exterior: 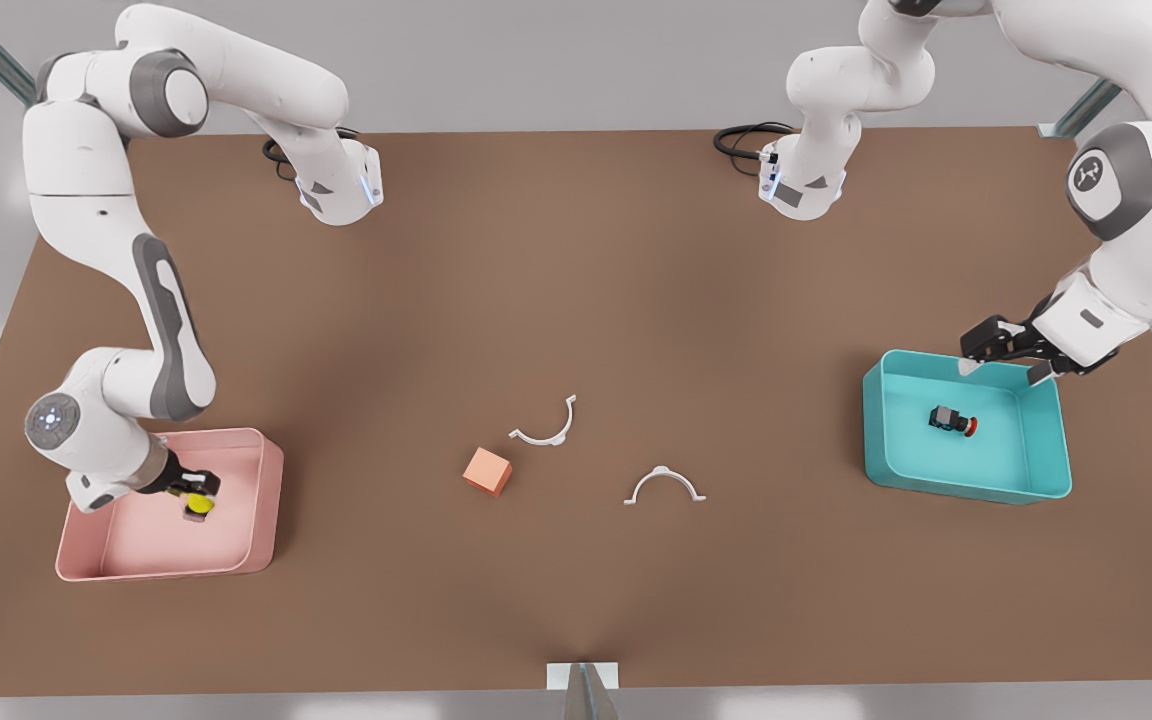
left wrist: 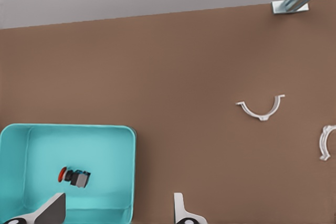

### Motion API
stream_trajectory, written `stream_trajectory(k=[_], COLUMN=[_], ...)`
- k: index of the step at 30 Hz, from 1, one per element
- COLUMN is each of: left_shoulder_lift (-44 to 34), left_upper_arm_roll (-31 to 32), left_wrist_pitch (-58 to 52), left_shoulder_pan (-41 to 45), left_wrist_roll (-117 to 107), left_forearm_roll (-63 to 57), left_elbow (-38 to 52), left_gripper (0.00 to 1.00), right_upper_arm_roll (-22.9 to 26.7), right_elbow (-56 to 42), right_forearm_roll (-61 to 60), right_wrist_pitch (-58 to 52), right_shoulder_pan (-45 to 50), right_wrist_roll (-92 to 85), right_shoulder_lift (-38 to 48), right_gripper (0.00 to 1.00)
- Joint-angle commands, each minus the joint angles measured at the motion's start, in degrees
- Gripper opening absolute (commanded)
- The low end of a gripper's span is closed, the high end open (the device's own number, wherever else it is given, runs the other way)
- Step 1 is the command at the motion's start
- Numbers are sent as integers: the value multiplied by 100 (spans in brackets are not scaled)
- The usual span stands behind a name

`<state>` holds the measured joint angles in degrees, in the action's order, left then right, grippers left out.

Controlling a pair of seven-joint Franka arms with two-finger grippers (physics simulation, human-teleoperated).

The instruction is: Place the red button in the blue storage box with the left arm, and place the yellow button in the pink storage box with the right arm

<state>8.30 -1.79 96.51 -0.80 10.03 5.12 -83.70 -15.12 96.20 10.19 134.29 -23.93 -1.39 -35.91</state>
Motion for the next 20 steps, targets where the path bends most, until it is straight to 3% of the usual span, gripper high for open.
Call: stream_trajectory(k=[1,4,6,9,11,13,16,17,19,20], left_shoulder_lift=[-4,-4,-4,-4,-4,-4,-4,-4,-4,-4], left_upper_arm_roll=[3,3,3,3,3,3,3,3,3,3], left_wrist_pitch=[-27,-27,-27,-27,-27,-27,-27,-27,-27,-27], left_shoulder_pan=[1,1,1,1,1,1,1,1,1,1], left_wrist_roll=[-897,-889,-889,-889,-889,-889,-889,-889,-889,-889], left_forearm_roll=[-2,-2,-2,-2,-2,-2,-2,-2,-2,-2], left_elbow=[3,3,3,3,3,3,12,3,12,12], left_gripper=[100,100,100,100,100,100,100,100,100,100], right_upper_arm_roll=[-9,-193,-878,-1142,-1317,-1406,-1380,-1231,718,844], right_elbow=[4,-101,-1559,-3230,-2811,-1773,-1296,-1253,-762,-760], right_forearm_roll=[1,1,27,44,185,-272,-307,-369,-842,-861], right_wrist_pitch=[-228,-491,-2432,-4279,-4781,-4482,-4288,-4297,-4219,-4261], right_shoulder_pan=[-15,64,99,652,925,636,538,740,2338,2445], right_wrist_roll=[-3087,-2894,-1699,-82,1447,1475,1387,1343,1325,1167], right_shoulder_lift=[-21,514,620,980,1665,2307,2642,2721,3186,3204], right_gripper=[100,100,100,100,100,100,100,100,100,100])
